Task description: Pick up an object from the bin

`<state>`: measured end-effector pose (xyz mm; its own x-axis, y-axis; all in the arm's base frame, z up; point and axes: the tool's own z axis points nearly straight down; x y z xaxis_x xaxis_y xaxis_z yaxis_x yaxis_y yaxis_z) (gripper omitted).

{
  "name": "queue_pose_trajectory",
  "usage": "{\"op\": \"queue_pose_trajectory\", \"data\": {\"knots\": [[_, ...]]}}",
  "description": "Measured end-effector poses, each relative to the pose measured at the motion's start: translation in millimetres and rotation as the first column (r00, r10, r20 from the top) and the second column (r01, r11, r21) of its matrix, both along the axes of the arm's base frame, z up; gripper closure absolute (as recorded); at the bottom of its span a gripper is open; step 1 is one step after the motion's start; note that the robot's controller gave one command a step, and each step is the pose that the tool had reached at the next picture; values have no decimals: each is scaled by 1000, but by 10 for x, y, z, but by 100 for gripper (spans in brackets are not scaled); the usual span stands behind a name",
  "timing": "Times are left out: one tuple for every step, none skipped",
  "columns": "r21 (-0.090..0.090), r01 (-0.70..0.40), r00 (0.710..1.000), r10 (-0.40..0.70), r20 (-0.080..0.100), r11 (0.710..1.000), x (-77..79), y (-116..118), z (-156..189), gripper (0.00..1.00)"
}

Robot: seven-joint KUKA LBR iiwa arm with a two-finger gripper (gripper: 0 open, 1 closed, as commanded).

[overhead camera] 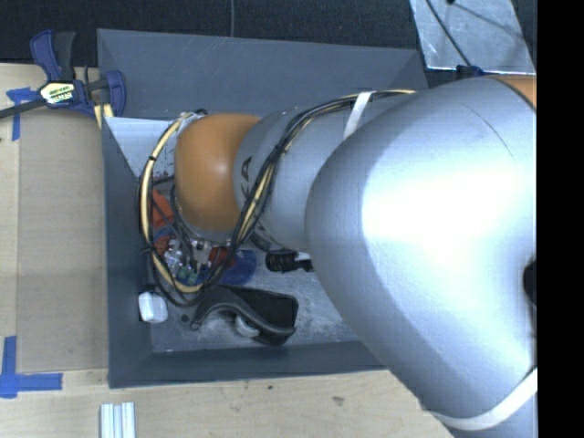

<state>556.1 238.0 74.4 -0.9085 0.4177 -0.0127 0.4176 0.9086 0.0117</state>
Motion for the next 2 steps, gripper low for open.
{"op": "queue_pose_trajectory", "data": {"knots": [[0, 2, 1000, -2, 2, 1000, 10, -4, 17, 100], [-2, 1, 1000, -1, -8, 1000, 35, 3, 64, 100]]}}
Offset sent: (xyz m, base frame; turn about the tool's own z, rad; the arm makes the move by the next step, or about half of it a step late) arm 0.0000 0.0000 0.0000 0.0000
